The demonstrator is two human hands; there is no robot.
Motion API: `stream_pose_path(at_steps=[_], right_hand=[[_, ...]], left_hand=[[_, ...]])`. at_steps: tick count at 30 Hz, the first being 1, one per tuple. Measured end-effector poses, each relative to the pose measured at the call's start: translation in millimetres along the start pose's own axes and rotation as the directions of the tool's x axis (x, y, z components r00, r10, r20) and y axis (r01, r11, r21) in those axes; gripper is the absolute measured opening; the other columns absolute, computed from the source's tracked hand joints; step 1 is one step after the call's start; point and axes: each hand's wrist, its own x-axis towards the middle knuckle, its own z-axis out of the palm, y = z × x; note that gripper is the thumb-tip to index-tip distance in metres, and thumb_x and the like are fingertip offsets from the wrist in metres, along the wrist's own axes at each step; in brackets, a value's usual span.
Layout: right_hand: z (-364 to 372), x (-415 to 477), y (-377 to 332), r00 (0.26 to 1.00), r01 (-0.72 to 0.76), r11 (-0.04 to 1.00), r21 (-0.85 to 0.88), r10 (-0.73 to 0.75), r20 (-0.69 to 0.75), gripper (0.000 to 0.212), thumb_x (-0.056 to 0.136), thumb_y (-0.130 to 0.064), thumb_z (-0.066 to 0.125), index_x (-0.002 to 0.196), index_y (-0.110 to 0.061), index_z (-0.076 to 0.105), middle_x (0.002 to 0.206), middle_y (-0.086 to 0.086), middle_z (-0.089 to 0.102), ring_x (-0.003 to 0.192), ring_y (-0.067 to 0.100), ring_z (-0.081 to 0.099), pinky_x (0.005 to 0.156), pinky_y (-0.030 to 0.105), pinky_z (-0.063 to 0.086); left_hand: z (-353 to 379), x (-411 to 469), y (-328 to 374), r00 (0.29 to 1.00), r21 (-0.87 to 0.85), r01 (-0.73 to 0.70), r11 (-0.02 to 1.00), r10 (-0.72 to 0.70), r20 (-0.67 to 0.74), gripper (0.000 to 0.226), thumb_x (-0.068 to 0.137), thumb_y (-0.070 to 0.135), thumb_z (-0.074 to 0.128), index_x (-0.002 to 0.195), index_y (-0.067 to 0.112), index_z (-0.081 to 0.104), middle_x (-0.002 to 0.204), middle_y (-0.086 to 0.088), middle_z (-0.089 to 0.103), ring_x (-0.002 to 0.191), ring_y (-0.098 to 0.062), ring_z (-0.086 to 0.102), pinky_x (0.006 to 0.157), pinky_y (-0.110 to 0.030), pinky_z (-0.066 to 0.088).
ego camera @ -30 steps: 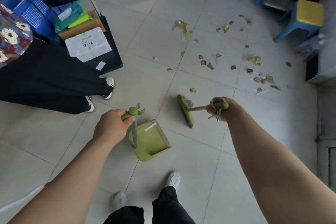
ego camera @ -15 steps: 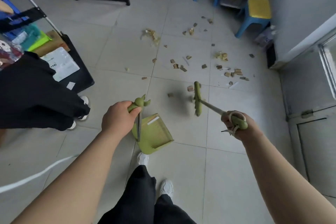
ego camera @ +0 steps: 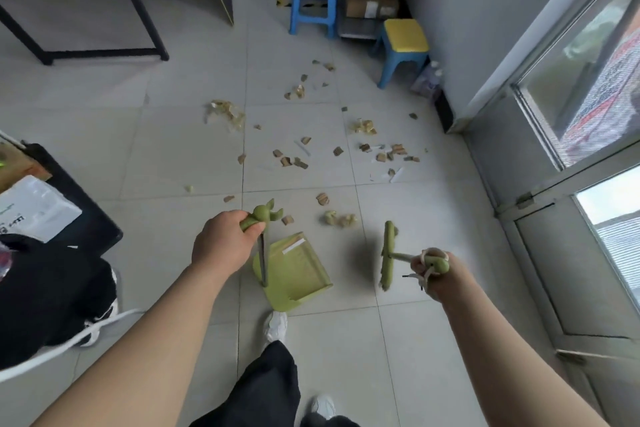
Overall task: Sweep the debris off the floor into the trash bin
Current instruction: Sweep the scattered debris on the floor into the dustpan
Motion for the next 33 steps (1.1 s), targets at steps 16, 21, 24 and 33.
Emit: stream_pose_path(at_steps=[16, 21, 24, 33], right_hand=[[189.3, 45.7, -50.0, 0.979, -0.177, 0.860, 0.478, 0.105, 0.173, 0.020, 0.093, 0.004, 0.030, 0.093, -0.006, 0.047, 0.076, 0.015, 0.052, 0.054, 0.027, 0.056, 0.032, 0.027, 0.046], [161.2, 45.4, -56.5, 0.988, -0.104, 0.929, 0.355, 0.055, 0.146, 0.066, 0.061, 0.006, 0.027, 0.123, 0.012, 0.047, 0.070, 0.019, 0.062, 0.029, 0.012, 0.039, 0.027, 0.018, 0.029], [133.3, 36.7, -63.2, 0.967, -0.150, 0.911, 0.385, 0.053, 0.251, 0.038, 0.077, 0.005, 0.023, 0.106, -0.002, 0.047, 0.047, 0.004, 0.053, 0.030, 0.008, 0.036, 0.028, 0.015, 0.026], [34.4, 47.1, -73.2, 0.997, 0.017, 0.890, 0.456, 0.019, -0.073, 0.022, 0.095, -0.003, 0.038, 0.076, -0.009, 0.045, 0.074, 0.005, 0.045, 0.060, 0.013, 0.047, 0.052, 0.018, 0.045]], left_hand=[[-30.1, 112.1, -10.8, 0.994, 0.058, -0.028, 0.998, 0.022, 0.108, 0.022, 0.090, 0.043, 0.060, 0.089, 0.023, 0.069, 0.069, 0.005, 0.060, 0.070, -0.022, 0.056, 0.055, -0.028, 0.035], [-35.2, 130.4, 3.1, 0.991, 0.066, -0.074, 0.995, 0.066, 0.116, 0.021, 0.091, 0.044, 0.059, 0.092, 0.026, 0.069, 0.073, 0.008, 0.062, 0.075, -0.022, 0.057, 0.056, -0.028, 0.035], [-37.1, 138.0, 22.6, 0.987, 0.062, -0.108, 0.992, 0.100, 0.125, 0.021, 0.090, 0.044, 0.060, 0.088, 0.025, 0.068, 0.070, 0.008, 0.060, 0.071, -0.021, 0.056, 0.054, -0.027, 0.034], [-8.1, 162.5, 93.5, 0.969, 0.051, -0.194, 0.980, 0.183, 0.164, 0.025, 0.087, 0.045, 0.064, 0.090, 0.021, 0.069, 0.075, 0.005, 0.063, 0.077, -0.025, 0.058, 0.062, -0.030, 0.043]])
